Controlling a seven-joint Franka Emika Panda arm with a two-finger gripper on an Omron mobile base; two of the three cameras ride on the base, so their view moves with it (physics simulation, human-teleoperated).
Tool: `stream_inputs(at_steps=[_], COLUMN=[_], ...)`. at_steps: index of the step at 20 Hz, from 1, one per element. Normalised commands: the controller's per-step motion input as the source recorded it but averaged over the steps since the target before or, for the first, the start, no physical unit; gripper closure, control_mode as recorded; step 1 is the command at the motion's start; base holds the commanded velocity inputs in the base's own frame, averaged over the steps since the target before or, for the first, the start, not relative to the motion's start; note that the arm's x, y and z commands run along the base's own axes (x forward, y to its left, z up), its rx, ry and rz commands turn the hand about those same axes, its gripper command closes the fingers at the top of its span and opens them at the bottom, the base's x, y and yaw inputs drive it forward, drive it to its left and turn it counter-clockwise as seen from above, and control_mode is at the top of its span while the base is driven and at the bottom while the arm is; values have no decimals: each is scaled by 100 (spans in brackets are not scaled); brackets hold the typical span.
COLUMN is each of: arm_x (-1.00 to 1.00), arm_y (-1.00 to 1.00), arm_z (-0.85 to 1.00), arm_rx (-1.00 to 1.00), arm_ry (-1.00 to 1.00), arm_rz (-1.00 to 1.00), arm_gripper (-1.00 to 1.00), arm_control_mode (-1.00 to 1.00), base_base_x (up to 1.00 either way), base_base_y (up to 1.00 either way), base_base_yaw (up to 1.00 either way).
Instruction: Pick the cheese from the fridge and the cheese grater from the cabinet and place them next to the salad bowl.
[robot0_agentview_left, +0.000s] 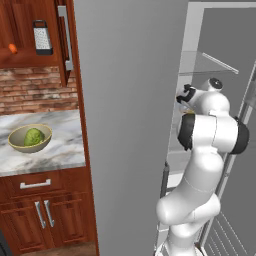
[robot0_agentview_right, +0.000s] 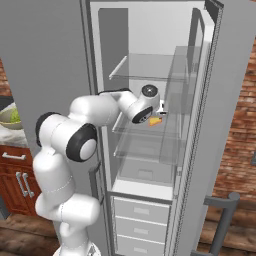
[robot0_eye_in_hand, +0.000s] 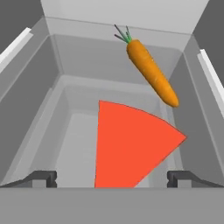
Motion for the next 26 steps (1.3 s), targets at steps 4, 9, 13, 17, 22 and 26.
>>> stream_inputs(at_steps=[4,9,13,17,22,26], arm_x=[21,15,12,2,-13,-24], arm_y=[0,-1,-1,-3,0,4], arm_z=[-19,-18,-10,-8,0,0], arm_rx=[0,0,0,0,0,-2], arm_ry=[0,0,-1,-1,-6,-11], arm_rz=[0,0,0,1,0,0], arm_gripper=[-100,100,100,100,100,100], arm_control_mode=[-100,-100,-100,-100,-100,-100], base_base_x=[0,0,0,0,0,0], base_base_y=[0,0,0,0,0,0], base_base_yaw=[0,0,0,0,0,0])
